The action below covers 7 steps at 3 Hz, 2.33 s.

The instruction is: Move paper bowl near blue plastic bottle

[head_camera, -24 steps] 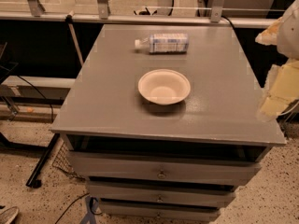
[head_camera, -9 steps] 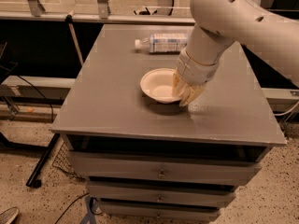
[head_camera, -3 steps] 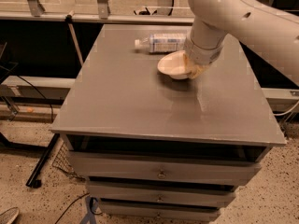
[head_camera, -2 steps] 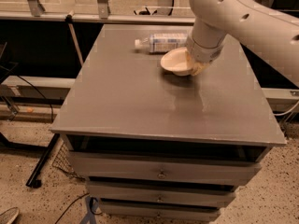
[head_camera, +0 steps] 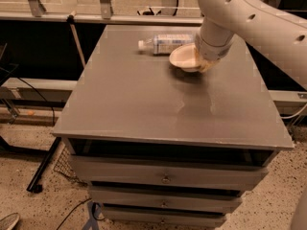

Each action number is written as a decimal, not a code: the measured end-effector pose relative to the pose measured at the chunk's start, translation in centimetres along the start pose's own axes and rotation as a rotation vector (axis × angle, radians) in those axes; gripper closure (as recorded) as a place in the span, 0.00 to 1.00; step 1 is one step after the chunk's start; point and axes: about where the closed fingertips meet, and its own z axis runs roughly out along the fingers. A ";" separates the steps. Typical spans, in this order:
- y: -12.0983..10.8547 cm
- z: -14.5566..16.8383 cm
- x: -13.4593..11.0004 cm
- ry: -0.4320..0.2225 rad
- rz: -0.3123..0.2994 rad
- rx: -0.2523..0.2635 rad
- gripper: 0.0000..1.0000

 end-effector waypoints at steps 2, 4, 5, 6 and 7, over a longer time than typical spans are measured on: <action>0.1 0.3 0.0 -0.001 0.000 -0.004 0.54; 0.2 0.7 -0.1 -0.003 -0.002 -0.010 0.08; 0.3 0.8 -0.2 -0.004 -0.002 -0.012 0.00; 1.0 0.4 1.6 0.007 0.059 -0.004 0.00; 3.1 -0.8 5.5 0.030 0.192 0.018 0.00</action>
Offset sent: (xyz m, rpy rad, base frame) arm 0.0009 -0.0005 -0.0011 0.0000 0.0003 -0.0014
